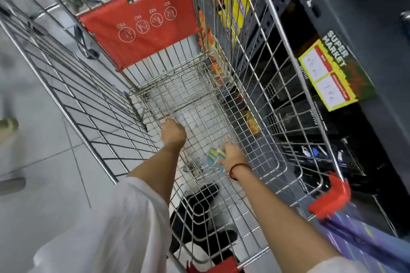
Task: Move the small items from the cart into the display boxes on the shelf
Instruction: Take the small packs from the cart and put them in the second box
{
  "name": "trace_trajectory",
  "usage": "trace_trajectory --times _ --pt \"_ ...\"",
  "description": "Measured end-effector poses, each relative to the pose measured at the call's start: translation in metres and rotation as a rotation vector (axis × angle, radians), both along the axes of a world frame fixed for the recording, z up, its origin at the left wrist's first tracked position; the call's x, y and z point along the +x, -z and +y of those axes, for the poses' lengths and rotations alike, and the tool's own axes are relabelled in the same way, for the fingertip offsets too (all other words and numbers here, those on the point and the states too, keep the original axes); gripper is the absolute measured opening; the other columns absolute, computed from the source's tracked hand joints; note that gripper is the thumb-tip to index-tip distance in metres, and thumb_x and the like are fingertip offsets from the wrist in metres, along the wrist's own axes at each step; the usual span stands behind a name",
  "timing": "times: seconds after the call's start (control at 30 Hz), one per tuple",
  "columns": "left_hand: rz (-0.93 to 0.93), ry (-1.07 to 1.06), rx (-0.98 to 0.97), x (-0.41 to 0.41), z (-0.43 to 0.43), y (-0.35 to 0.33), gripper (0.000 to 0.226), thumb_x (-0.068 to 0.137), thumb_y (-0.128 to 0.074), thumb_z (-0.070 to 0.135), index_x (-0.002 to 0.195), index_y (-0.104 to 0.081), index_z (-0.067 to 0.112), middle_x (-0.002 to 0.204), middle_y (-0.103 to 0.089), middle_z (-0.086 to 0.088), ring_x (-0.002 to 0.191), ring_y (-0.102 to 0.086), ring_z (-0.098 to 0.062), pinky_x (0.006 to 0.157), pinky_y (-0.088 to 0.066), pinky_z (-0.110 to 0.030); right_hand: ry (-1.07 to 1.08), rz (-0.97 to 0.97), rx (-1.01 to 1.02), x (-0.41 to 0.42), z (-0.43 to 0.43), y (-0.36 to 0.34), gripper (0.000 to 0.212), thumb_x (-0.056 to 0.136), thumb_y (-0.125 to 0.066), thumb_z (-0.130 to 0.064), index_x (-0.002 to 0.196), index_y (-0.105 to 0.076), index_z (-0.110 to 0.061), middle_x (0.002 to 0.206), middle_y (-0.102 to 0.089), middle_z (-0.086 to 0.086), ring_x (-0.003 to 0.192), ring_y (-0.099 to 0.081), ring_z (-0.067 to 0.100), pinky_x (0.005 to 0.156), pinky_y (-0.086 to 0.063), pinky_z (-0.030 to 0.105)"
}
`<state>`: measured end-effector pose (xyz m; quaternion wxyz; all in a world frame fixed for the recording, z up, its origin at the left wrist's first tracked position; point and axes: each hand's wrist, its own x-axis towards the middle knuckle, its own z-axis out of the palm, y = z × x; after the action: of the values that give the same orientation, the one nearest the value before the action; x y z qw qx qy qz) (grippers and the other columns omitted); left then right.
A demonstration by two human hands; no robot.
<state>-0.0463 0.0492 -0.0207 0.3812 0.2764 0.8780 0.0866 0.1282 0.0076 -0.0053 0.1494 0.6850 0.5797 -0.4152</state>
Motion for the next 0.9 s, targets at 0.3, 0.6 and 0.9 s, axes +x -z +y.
trace_trajectory --times 0.3,0.6,0.9 --pt "-0.421 -0.330 0.113 0.012 -0.008 -0.046 0.033 0.094 -0.056 0.017 0.120 -0.056 -0.003 0.106 -0.065 -0.020 0.076 -0.064 -0.022 0.063 -0.057 -0.027 0.796 0.451 0.034 0.008 0.012 -0.052 0.034 0.088 -0.056 0.003 0.121 -0.054 -0.005 0.124 -0.061 0.017 0.100 -0.063 0.029 0.075 -0.056 0.032" --pt "-0.763 -0.152 0.213 0.035 -0.023 -0.122 0.039 0.097 -0.049 0.017 0.128 -0.046 -0.007 0.125 -0.056 -0.028 0.087 -0.062 -0.030 0.043 -0.055 -0.016 0.900 0.535 0.305 0.026 0.016 -0.133 0.032 0.090 -0.057 -0.001 0.122 -0.055 0.002 0.120 -0.063 0.022 0.107 -0.062 0.032 0.086 -0.051 0.037" --pt "-0.867 0.022 0.300 0.051 -0.040 -0.221 0.014 0.095 -0.054 0.021 0.088 -0.057 0.010 0.087 -0.060 -0.008 0.068 -0.063 -0.012 0.056 -0.058 -0.018 0.862 0.568 0.506 0.056 0.004 -0.224 0.024 0.085 -0.062 -0.002 0.110 -0.064 0.000 0.108 -0.068 0.024 0.100 -0.065 0.037 0.082 -0.055 0.040"
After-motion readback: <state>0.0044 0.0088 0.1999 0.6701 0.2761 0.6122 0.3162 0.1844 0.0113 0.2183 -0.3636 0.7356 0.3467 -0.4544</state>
